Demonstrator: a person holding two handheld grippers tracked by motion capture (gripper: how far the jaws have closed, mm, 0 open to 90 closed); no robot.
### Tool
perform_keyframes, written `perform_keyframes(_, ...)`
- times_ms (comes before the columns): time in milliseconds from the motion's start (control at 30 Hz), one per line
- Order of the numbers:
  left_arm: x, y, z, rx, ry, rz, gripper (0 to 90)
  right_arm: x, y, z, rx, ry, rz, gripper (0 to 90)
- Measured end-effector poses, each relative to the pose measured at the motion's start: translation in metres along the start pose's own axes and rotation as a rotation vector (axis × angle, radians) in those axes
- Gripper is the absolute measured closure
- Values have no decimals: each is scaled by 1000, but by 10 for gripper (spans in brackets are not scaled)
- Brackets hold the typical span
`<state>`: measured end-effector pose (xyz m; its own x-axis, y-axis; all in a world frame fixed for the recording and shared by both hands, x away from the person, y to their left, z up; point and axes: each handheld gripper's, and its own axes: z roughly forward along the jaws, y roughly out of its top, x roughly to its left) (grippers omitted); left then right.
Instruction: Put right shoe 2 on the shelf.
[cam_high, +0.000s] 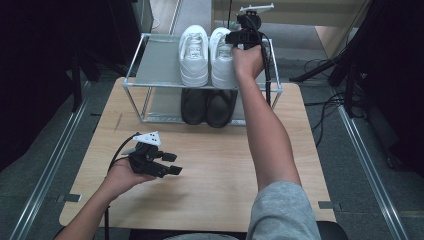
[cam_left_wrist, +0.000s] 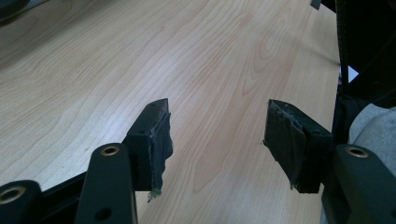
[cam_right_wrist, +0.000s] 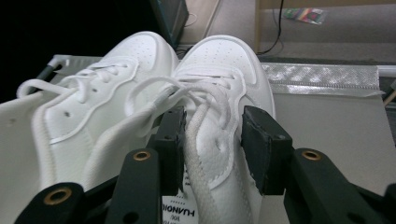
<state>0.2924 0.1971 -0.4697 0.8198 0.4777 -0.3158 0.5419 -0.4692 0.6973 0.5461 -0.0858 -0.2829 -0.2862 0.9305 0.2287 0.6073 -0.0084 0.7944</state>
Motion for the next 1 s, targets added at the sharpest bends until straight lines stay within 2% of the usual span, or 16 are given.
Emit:
perform_keyframes(67, 0, 1, 1, 3, -2, 1, 413, -2, 1, -5, 3, 25, 7, 610)
perform_keyframes(267, 1, 3, 3, 8, -2, 4, 413, -4, 0, -19, 23, 62, -28, 604)
perform_keyframes(300, 1, 3, 4, 8, -3, 3, 412, -3, -1, -21, 22, 61, -35, 606)
perform_keyframes(500, 3, 5, 5, 17, -8, 6, 412, -3, -5, -37, -4, 119, -62, 607)
perform_keyframes(667, 5, 8, 6, 17, -11, 12, 411, -4, -11, -48, 11, 159, -79, 608)
perform_keyframes(700, 5, 8, 7, 18, -12, 11, 410, -5, -15, -51, 14, 186, -78, 597)
perform_keyframes(733, 6, 8, 7, 18, -13, 12, 410, -5, -15, -51, 14, 186, -78, 597)
perform_keyframes(800, 6, 10, 8, 20, -13, 15, 410, -7, -19, -55, 6, 217, -96, 587)
perform_keyframes(867, 7, 11, 9, 23, -20, 16, 410, -8, -24, -60, 10, 220, -125, 588)
perform_keyframes(1000, 7, 12, 11, 25, -19, 15, 408, -13, -30, -68, 17, 244, -129, 585)
